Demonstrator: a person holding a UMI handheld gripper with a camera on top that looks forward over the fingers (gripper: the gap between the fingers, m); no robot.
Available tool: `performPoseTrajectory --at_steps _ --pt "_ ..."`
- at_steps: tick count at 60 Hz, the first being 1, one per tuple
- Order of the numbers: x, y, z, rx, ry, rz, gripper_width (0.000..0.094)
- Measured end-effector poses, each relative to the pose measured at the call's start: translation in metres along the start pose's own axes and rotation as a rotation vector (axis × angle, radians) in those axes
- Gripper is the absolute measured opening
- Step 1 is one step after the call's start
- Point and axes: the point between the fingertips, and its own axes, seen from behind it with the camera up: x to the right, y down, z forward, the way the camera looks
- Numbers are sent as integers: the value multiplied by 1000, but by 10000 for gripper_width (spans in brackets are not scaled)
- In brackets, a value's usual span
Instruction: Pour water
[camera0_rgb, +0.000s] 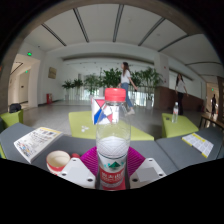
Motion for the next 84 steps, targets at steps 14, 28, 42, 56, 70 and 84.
performPoseTrajectory --at_steps 14,28,42,56,70,84 --pt "16 53 9 -78 31 17 341" --pt "18 51 -3 -114 53 -10 643" --pt "14 30 -93 -141 69 -14 851" --pt "6 23 -247 -181 69 -3 850" --pt "6 36 -388 -211 82 57 850" --pt "15 42 -458 -203 103 49 850"
